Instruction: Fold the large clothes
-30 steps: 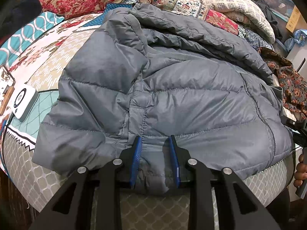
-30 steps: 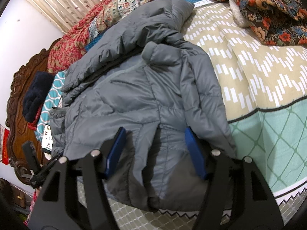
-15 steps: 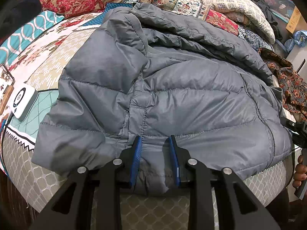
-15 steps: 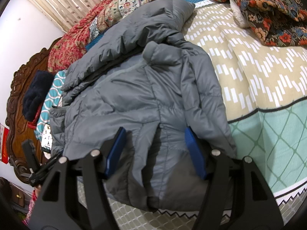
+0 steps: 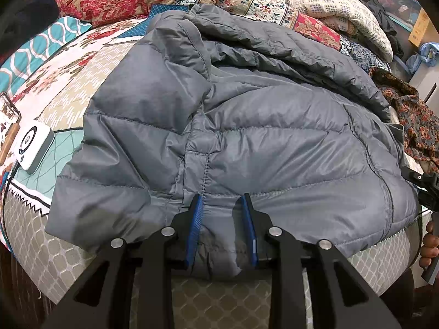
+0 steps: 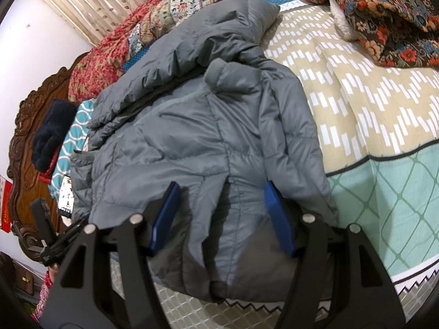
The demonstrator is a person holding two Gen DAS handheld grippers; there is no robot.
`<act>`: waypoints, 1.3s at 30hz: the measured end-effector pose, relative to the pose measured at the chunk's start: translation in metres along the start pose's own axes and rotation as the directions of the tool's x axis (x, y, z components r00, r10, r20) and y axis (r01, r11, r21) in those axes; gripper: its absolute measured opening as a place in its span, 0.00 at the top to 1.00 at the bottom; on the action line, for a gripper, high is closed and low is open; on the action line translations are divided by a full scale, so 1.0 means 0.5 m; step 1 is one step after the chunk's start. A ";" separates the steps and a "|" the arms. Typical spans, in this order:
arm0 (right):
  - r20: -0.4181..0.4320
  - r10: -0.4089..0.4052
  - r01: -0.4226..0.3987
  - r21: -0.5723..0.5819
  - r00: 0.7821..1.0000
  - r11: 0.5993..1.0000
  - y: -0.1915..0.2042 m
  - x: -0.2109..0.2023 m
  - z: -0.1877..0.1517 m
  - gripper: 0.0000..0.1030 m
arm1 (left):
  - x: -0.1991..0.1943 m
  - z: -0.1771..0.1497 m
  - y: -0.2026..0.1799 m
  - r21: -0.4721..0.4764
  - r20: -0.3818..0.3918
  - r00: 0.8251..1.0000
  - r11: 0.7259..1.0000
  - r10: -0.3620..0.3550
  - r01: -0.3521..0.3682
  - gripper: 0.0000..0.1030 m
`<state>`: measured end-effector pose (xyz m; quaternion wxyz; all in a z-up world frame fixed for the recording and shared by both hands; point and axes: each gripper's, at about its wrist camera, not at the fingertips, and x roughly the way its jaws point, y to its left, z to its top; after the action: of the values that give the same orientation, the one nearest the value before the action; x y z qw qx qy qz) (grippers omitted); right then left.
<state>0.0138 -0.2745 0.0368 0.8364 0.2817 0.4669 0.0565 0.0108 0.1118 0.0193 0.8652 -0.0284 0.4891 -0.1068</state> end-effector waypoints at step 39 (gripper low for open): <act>0.135 -0.005 0.039 -0.245 0.991 0.969 0.118 -0.051 0.081 0.34 | 0.014 0.154 0.033 0.022 0.066 0.997 0.999 0.038 -0.039 0.51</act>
<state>0.0424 -0.2510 0.1032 0.8948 0.1736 0.4022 0.0858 0.0825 0.1219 0.0507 0.8828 -0.0126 0.4599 -0.0948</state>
